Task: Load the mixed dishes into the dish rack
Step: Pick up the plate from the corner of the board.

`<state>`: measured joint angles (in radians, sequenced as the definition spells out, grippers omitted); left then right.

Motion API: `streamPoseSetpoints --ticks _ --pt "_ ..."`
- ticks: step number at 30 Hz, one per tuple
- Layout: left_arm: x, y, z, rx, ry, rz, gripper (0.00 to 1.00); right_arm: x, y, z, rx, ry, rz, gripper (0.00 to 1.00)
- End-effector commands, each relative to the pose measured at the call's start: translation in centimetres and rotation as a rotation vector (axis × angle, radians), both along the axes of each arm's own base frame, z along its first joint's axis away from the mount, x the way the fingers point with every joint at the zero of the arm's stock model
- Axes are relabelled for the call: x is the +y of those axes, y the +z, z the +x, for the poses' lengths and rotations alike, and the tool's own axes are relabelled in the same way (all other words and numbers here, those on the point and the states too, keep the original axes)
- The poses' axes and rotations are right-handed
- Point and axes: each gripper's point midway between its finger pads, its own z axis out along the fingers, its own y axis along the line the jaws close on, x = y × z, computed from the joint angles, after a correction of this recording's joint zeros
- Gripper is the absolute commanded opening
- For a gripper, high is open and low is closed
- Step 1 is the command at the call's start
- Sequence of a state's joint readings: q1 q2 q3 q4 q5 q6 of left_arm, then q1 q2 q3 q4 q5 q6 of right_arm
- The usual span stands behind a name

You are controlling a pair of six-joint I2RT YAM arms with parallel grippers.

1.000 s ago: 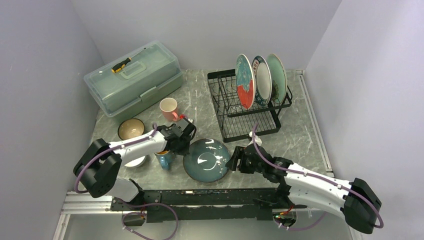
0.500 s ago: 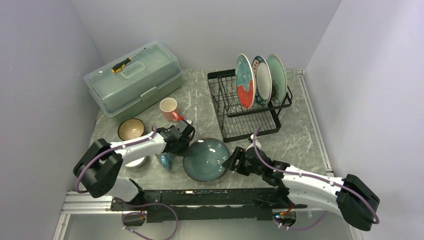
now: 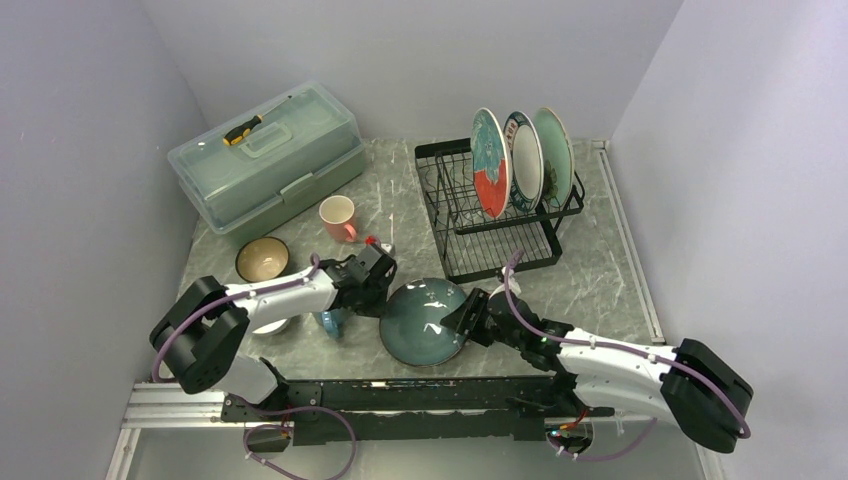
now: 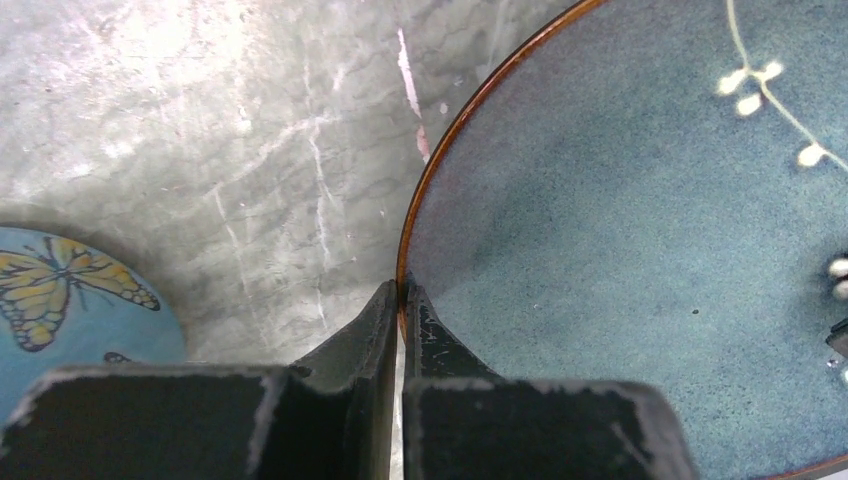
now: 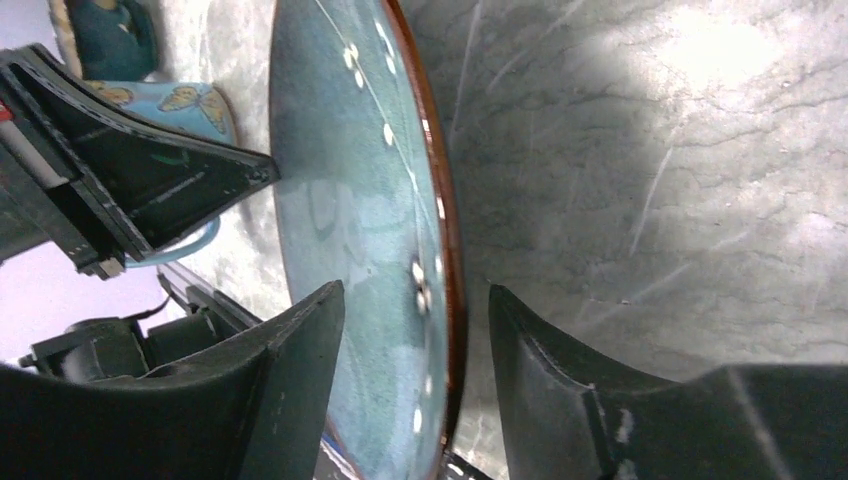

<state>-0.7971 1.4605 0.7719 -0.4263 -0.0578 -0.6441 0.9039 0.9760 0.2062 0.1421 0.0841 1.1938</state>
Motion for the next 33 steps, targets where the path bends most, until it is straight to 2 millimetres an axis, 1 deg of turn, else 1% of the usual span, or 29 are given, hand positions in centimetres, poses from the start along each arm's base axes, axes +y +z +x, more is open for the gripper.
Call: streamPoseSetpoints --ticks 1,5,9,14,16,17,22,23,25,28,33 --pt "-1.0 -0.9 -1.9 0.071 -0.026 -0.030 0.00 1.0 2.4 1.4 -0.061 -0.043 0.086 0.55" --pt "-1.1 -0.9 -2.0 0.071 -0.025 -0.032 0.00 0.9 2.6 1.4 -0.065 -0.051 0.095 0.46" --pt "-1.3 -0.9 -2.1 0.074 -0.031 -0.034 0.00 0.7 2.8 1.4 -0.068 -0.060 0.105 0.34" --pt "-1.6 -0.9 -2.2 0.074 -0.038 -0.035 0.00 0.5 2.7 1.2 -0.070 -0.061 0.112 0.16" --pt "-1.6 -0.9 -2.2 0.075 -0.041 -0.033 0.00 0.5 2.9 1.2 -0.073 -0.059 0.116 0.04" --pt "-1.6 -0.8 -2.2 0.075 -0.041 -0.033 0.00 0.5 2.9 1.2 -0.074 -0.059 0.117 0.00" --pt "-1.8 -0.4 -2.3 0.069 -0.046 -0.039 0.00 0.5 3.4 1.3 -0.092 -0.051 0.117 0.00" --pt "-1.8 -0.4 -2.3 0.068 -0.045 -0.039 0.01 0.5 3.6 1.3 -0.097 -0.050 0.117 0.00" --pt "-1.8 -0.1 -2.3 0.062 -0.046 -0.040 0.08 0.4 3.7 1.3 -0.103 -0.048 0.109 0.00" --pt "-1.8 0.5 -2.2 0.055 -0.047 -0.046 0.24 0.3 4.2 1.4 -0.118 -0.048 0.109 0.00" --pt "-1.8 1.9 -2.1 0.037 -0.051 -0.063 0.37 0.0 4.9 1.3 -0.142 -0.039 0.096 0.00"
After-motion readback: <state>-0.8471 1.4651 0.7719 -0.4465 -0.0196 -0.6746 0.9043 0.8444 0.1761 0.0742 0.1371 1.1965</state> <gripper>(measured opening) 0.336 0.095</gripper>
